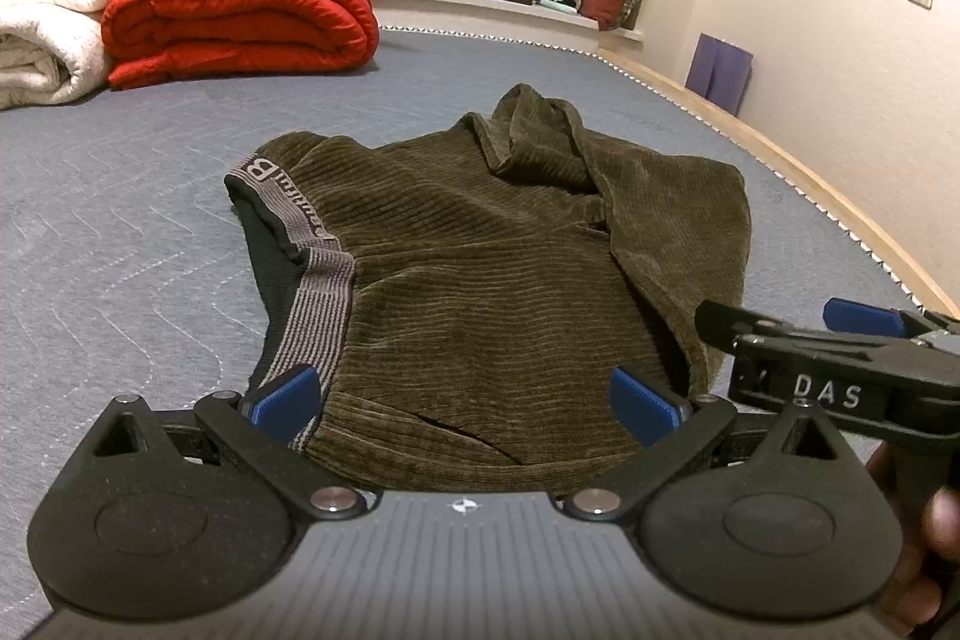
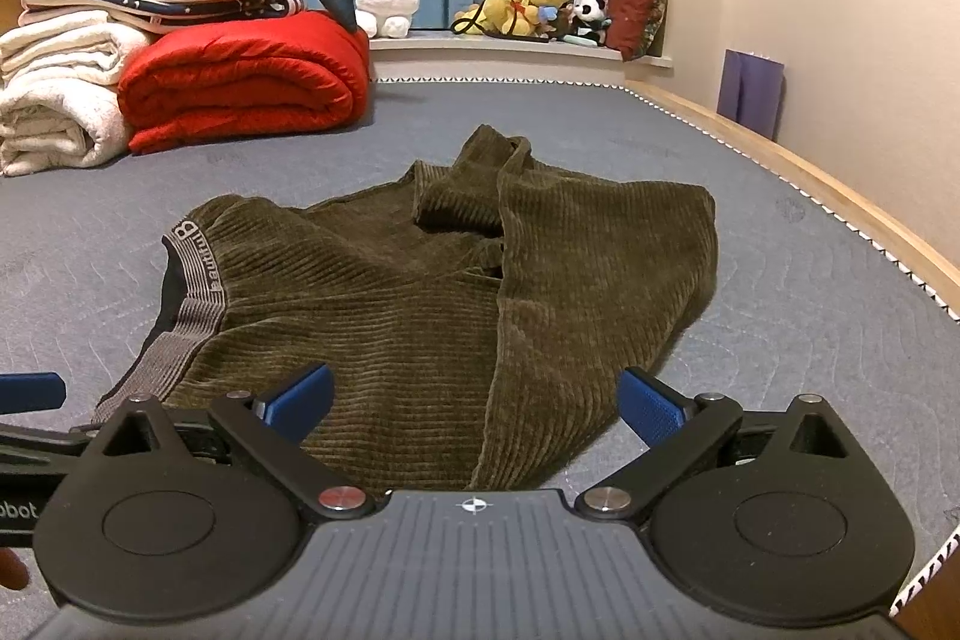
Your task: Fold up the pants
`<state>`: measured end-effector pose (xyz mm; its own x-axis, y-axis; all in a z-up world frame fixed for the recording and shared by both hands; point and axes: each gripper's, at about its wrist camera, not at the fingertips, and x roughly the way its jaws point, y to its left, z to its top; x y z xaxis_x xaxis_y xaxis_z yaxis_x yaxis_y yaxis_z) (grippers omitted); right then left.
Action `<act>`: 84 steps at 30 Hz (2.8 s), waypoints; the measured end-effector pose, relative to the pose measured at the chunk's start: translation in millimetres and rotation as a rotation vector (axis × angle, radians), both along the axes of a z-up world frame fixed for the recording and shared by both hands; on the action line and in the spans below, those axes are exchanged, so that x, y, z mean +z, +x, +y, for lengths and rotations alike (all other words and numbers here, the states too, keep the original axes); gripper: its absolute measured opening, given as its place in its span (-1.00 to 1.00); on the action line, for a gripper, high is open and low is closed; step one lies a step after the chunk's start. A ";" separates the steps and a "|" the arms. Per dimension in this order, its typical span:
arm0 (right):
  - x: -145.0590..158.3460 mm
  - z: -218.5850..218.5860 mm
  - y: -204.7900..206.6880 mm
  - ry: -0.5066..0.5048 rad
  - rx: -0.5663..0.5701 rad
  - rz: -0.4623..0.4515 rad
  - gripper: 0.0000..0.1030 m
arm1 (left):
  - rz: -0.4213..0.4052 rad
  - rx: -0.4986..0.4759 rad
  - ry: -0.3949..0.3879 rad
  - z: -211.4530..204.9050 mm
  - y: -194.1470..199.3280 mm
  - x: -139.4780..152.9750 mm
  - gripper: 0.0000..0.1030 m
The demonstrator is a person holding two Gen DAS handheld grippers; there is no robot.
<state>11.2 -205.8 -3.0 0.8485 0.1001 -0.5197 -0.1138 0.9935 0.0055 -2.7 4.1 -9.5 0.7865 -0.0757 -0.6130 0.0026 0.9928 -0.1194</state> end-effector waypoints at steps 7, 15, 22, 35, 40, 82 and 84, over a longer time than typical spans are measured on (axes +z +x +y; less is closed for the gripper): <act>6.6 -6.3 2.7 0.047 -0.034 -0.035 0.81 | 0.109 -0.033 0.010 28.9 31.8 17.2 0.91; 4.3 -26.4 13.0 0.130 -0.076 -0.012 0.22 | 0.087 -0.035 0.042 96.5 90.7 -2.6 -0.45; 11.5 -33.0 80.0 0.090 -0.004 0.114 0.38 | 0.174 0.049 -0.112 126.2 129.5 -26.2 0.10; -57.1 -8.3 136.2 -0.122 -0.017 0.283 0.51 | 0.290 0.119 -0.139 128.6 166.9 -65.6 0.42; -71.4 -7.1 147.2 -0.134 -0.033 0.360 0.50 | 0.288 0.103 -0.111 122.3 173.9 -73.6 0.54; 18.2 22.7 54.6 -0.134 0.269 0.189 -0.85 | 0.134 0.007 -0.453 253.2 73.2 -21.3 -0.18; 14.5 8.3 53.3 -0.159 0.209 0.183 -0.86 | 0.159 -0.006 -0.488 241.1 91.5 -30.1 0.10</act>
